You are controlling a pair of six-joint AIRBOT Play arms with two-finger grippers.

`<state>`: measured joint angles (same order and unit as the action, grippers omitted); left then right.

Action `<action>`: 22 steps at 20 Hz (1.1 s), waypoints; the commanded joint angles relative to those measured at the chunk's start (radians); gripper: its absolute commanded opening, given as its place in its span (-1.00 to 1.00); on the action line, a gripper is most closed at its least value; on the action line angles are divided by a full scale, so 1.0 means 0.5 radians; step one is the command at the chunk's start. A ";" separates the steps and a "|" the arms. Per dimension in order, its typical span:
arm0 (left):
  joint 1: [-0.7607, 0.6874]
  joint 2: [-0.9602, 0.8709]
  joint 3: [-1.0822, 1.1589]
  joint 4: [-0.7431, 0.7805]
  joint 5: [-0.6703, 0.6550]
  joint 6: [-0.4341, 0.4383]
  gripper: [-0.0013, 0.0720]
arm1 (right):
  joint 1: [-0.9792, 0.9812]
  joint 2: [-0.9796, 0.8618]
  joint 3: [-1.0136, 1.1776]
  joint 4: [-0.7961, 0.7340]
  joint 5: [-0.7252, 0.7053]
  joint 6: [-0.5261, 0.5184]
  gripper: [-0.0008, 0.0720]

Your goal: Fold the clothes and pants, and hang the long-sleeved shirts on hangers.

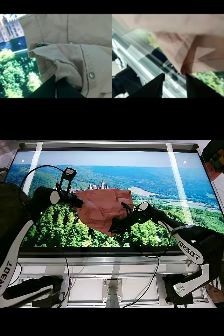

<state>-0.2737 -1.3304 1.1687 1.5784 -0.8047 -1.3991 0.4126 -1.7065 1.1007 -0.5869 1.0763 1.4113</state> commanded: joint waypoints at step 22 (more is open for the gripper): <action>-0.002 0.080 0.695 -0.048 -0.344 -0.090 -0.94 | -0.658 0.754 0.829 -0.086 0.062 0.291 -0.97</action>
<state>-0.2737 -1.3006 1.3945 1.5860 -0.9611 -1.4239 0.1829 -1.3479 1.3952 -0.5671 1.0988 1.4990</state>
